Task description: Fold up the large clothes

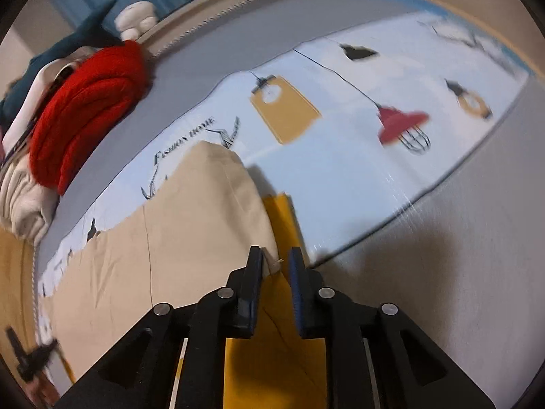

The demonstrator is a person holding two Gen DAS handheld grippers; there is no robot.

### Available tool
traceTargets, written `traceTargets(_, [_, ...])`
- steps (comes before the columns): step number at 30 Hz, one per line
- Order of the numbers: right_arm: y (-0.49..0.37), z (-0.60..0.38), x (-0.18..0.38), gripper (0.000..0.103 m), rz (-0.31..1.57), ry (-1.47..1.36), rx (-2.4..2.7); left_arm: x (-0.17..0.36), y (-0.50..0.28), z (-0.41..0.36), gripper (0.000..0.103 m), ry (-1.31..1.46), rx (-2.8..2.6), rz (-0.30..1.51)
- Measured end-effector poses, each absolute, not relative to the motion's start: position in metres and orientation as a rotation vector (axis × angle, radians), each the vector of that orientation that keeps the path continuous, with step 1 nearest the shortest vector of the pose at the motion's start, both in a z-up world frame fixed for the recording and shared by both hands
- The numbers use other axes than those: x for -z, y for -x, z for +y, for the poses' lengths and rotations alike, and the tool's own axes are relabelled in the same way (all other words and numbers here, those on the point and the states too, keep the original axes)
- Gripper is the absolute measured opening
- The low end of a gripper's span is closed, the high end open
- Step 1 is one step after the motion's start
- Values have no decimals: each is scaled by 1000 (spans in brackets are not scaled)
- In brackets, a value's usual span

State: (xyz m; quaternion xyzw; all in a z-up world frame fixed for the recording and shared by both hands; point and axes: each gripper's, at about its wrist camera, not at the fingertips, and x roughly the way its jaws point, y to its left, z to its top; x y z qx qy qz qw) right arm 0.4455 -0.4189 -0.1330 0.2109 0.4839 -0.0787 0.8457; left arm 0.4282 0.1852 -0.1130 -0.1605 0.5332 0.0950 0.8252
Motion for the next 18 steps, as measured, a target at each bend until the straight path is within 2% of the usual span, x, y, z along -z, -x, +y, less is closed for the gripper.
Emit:
traceTargets(3, [-439,-409,106,20,955,-327,158,91,-420,166,26,271,-72,1050])
traceTargets(6, [-427,-378,85,27,917,-100,34,98,-422,143,27,241,134,1102])
traceTargets(7, [-423,-366,86,30,939,-35,-30,109,-423,135,27,217,168,1151])
traceTargets(10, [-416,-343,116,31,1116,48,-191,153,-423,130,27,130,118,1341])
traceTargets(13, [-410,-341,165,31,1293,237,-113,155,-420,138,26,152,87,1350])
traceTargets(14, [-409,-344,164,31,1289,233,-104,150,-418,136,23,138,89,1336])
traceTargets(18, [-392,-353,136,31,1210,173,-84,127,-397,117,24,132,286,1304])
